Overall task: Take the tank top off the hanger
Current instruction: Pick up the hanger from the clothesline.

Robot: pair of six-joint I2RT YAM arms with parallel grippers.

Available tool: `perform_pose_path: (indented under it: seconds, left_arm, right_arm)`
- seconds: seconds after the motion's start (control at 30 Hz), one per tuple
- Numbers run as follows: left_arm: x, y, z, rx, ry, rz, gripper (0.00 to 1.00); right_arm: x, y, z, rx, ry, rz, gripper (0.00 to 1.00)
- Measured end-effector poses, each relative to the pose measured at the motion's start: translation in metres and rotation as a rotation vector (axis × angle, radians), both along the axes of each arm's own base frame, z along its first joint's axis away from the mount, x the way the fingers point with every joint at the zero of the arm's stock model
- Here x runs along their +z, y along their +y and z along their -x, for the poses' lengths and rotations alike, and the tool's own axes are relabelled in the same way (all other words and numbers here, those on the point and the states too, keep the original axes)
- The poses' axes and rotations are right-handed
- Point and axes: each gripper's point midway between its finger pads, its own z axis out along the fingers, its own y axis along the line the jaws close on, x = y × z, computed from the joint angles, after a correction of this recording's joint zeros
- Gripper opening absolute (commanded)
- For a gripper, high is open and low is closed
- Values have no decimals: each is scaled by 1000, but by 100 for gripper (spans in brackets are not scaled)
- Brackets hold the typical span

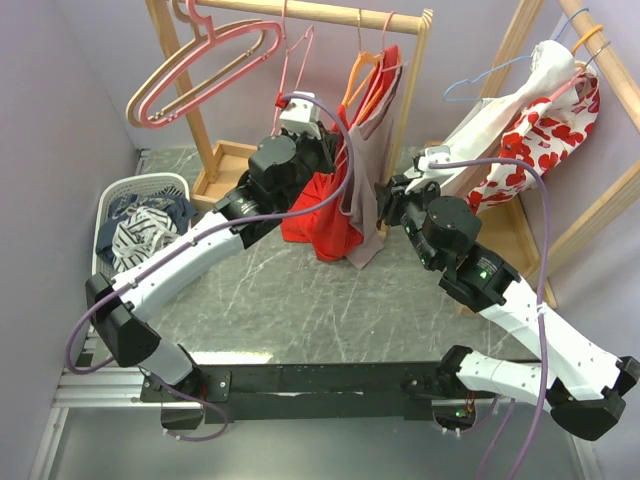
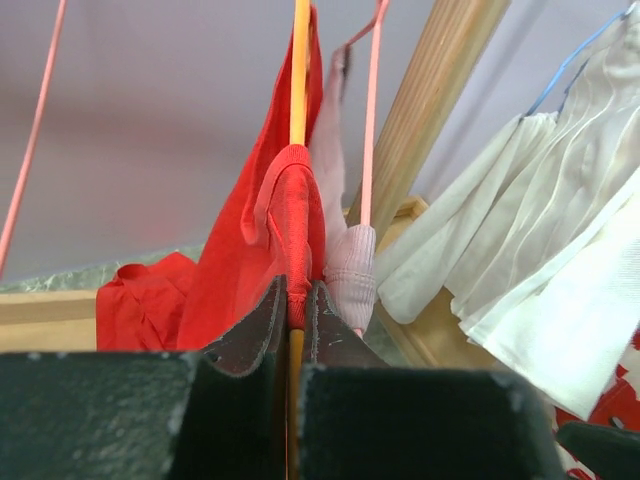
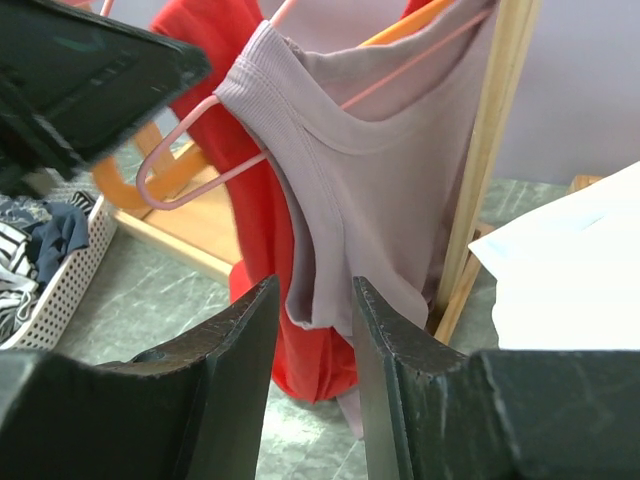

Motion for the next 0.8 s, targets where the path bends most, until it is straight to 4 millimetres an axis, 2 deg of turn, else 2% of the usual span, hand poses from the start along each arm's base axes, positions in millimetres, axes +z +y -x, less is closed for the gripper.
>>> perform_pose_path:
  seconds: [0.43,0.8]
  left_arm:
    - [30,20,21,-20,-41,20,1]
    - [28,26,19,14,-37,1,1]
  right_arm:
    - [-3,0,0,0,5,-5,44]
    - [0,-1,2,2,0,-15,44]
